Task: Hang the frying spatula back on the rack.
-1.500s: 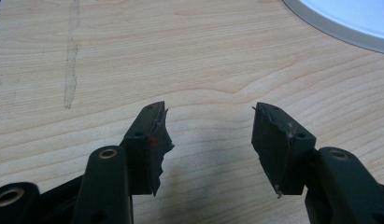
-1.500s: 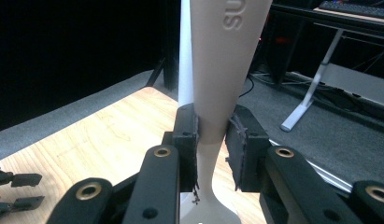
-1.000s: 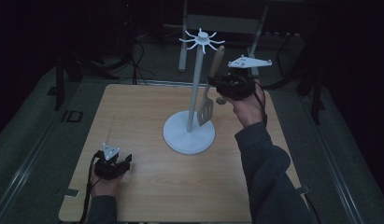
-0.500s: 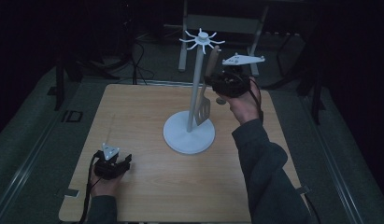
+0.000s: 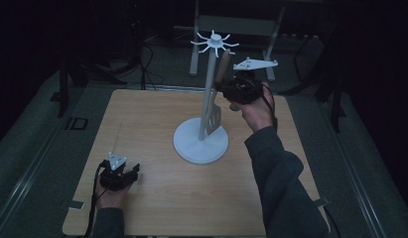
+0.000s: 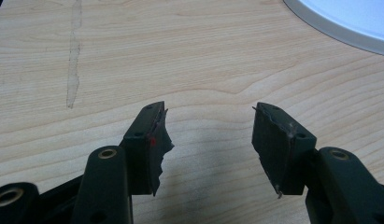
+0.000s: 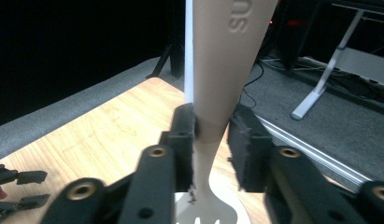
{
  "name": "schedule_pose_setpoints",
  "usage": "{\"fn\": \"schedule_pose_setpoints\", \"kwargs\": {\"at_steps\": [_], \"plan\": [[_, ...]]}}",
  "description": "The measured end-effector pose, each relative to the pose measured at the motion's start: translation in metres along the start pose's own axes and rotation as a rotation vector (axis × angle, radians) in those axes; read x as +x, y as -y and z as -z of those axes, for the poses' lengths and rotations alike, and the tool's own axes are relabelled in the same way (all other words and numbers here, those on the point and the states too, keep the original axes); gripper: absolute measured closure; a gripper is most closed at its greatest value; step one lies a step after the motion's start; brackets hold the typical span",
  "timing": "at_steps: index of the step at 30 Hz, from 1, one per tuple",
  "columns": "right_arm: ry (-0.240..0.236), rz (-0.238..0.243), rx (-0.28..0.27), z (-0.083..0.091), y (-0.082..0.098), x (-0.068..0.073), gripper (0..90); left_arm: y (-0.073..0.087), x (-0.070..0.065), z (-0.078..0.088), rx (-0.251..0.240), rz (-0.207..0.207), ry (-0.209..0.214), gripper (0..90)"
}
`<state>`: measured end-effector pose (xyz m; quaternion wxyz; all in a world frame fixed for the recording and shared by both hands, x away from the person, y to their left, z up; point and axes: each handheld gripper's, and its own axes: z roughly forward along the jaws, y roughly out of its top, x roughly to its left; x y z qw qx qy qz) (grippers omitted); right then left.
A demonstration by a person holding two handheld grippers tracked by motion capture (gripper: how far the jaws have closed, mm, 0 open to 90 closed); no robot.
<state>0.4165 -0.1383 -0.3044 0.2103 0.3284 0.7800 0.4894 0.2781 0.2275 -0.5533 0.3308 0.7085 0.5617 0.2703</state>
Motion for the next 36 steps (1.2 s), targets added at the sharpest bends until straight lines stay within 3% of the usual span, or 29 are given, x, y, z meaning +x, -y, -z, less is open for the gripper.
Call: {"fn": "schedule_pose_setpoints", "kwargs": {"at_steps": [3,20,36], "plan": [[0.004,0.001,0.003,0.001,0.002,-0.001,62.3,0.0,0.0,0.0,0.001,-0.002,0.0,45.1],[0.022,0.04,0.026,0.001,0.016,0.008,43.2,0.0,0.0,0.0,-0.002,-0.003,0.0,45.1],[0.045,0.052,0.054,0.008,0.033,0.012,36.5,0.0,0.0,0.001,-0.005,-0.005,-0.003,44.4]]}}
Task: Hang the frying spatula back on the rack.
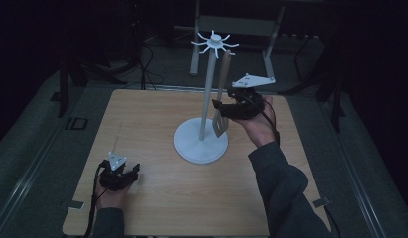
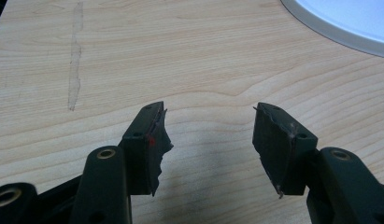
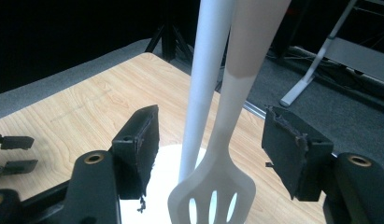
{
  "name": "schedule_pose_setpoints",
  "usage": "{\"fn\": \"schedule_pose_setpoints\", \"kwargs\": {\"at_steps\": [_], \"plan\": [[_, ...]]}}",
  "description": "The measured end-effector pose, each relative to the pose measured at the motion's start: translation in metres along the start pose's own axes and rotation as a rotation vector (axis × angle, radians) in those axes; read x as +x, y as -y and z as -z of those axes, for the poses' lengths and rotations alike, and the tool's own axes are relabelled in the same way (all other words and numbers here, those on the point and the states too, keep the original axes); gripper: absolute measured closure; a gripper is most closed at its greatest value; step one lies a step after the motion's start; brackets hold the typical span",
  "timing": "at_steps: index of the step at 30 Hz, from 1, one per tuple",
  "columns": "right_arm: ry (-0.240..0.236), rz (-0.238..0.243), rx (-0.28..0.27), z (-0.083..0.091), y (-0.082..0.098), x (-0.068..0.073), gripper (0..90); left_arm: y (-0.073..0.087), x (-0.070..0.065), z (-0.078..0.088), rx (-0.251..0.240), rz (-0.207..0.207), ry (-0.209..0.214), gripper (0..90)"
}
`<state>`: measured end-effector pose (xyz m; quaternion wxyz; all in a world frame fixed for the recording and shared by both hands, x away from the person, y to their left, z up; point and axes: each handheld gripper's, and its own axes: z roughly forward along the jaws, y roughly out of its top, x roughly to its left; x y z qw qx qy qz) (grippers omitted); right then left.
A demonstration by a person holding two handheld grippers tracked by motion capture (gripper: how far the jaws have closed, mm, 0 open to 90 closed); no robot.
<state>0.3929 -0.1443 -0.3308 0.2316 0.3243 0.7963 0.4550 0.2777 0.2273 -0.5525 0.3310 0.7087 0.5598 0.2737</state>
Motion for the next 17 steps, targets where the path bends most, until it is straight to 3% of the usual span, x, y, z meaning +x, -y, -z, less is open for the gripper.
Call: {"fn": "schedule_pose_setpoints", "kwargs": {"at_steps": [10,17], "plan": [[-0.004,-0.005,0.0,0.006,0.011,0.0,36.5,0.0,0.0,0.0,0.0,0.0,-0.003,44.4],[0.006,-0.014,0.024,0.014,0.041,-0.002,36.2,0.001,0.003,-0.002,0.025,0.015,-0.026,44.1]]}}
